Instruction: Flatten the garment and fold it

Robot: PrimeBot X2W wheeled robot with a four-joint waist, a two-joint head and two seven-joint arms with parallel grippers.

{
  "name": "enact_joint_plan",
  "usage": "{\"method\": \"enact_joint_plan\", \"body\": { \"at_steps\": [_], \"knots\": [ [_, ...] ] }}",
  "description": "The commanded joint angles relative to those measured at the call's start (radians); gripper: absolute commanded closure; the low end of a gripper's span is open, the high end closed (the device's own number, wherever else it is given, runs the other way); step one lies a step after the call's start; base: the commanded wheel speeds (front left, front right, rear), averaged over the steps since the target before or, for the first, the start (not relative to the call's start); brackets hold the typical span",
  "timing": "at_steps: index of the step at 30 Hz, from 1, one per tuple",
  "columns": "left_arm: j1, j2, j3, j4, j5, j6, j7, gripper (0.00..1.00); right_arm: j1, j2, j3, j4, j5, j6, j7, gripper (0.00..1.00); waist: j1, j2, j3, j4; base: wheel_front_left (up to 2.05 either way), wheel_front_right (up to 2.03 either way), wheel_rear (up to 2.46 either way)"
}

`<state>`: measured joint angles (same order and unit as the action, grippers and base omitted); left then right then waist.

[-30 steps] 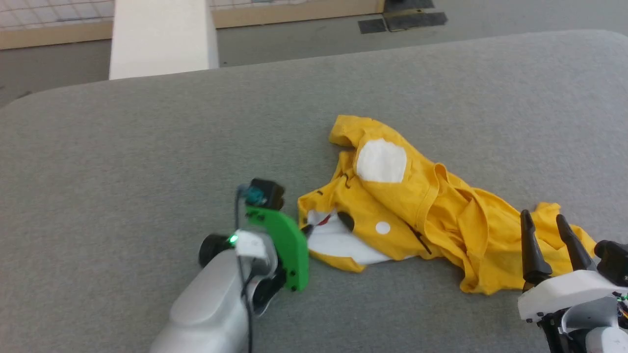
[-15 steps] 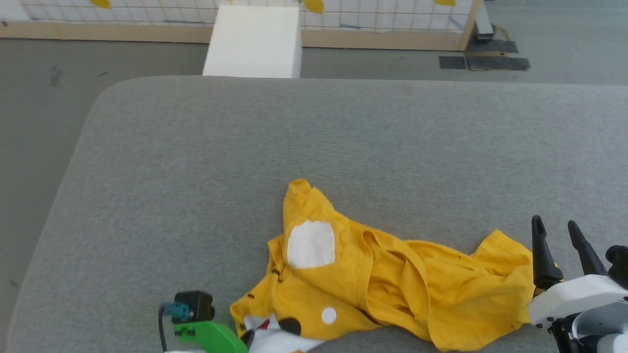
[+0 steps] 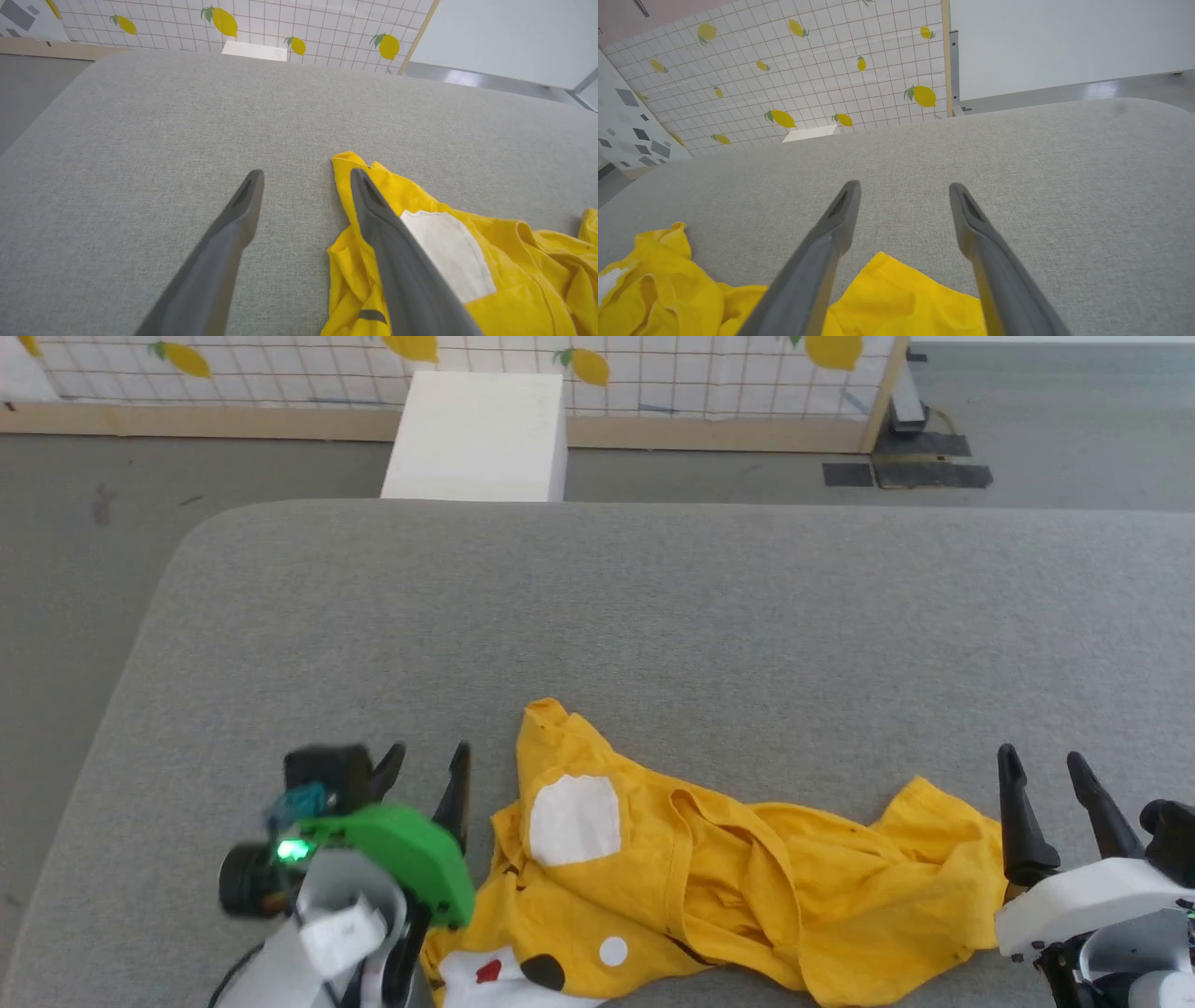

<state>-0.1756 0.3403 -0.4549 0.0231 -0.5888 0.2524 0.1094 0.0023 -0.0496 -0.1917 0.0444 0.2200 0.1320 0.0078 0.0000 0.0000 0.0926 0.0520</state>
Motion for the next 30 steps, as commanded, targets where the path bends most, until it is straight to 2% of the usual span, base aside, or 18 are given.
{"method": "enact_joint_plan", "body": {
  "at_steps": [1, 6, 12, 18, 23, 24, 25, 27, 30],
  "knots": [
    [-0.057, -0.015, -0.010, 0.036, 0.010, -0.012, 0.007, 0.00, 0.001, -0.001, 0.004, -0.009, -0.004, -0.001, 0.002, 0.00, 0.0000, 0.0000, 0.026, -0.031, 0.00, 0.00, 0.00],
    [-0.273, -0.064, -0.043, 0.221, 0.024, -0.058, 0.068, 0.00, -0.023, -0.001, 0.019, -0.020, 0.001, -0.001, 0.001, 0.00, 0.0000, 0.0000, 0.080, -0.083, 0.00, 0.00, 0.00],
    [-0.457, -0.061, -0.111, 0.439, 0.061, -0.096, 0.248, 0.00, -0.051, -0.001, 0.034, -0.007, 0.010, -0.001, -0.007, 0.00, 0.0000, 0.0000, 0.136, -0.148, 0.00, 0.00, 0.00],
    [-0.515, -0.037, -0.162, 0.542, 0.047, -0.155, 0.443, 0.00, -0.064, -0.001, 0.029, 0.014, 0.021, -0.001, -0.027, 0.00, 0.0000, 0.0000, 0.165, -0.183, 0.00, 0.00, 0.00],
    [-0.512, -0.001, -0.194, 0.576, 0.049, -0.166, 0.561, 0.00, -0.076, -0.001, 0.030, 0.027, 0.027, -0.001, -0.038, 0.00, 0.0000, 0.0000, 0.170, -0.194, 0.00, 0.00, 0.00],
    [-0.507, 0.005, -0.194, 0.575, 0.043, -0.166, 0.576, 0.39, -0.078, -0.001, 0.030, 0.030, 0.028, -0.001, -0.040, 0.00, 0.0000, 0.0000, 0.170, -0.195, 0.00, 0.00, 0.00],
    [-0.499, 0.011, -0.193, 0.570, 0.036, -0.168, 0.587, 1.00, -0.080, -0.001, 0.031, 0.032, 0.029, -0.001, -0.041, 0.00, 0.0000, 0.0000, 0.169, -0.195, 0.00, 0.00, 0.00],
    [-0.483, 0.023, -0.179, 0.550, 0.023, -0.163, 0.578, 1.00, -0.080, -0.001, 0.031, 0.034, 0.029, -0.001, -0.041, 0.00, 0.0000, 0.0000, 0.164, -0.192, 0.00, 0.00, 0.00],
    [-0.452, 0.051, -0.142, 0.504, 0.021, -0.131, 0.496, 1.00, -0.078, -0.001, 0.028, 0.035, 0.027, -0.001, -0.040, 0.00, 0.0000, 0.0000, 0.152, -0.186, 0.00, 0.00, 0.00]
  ]
}}
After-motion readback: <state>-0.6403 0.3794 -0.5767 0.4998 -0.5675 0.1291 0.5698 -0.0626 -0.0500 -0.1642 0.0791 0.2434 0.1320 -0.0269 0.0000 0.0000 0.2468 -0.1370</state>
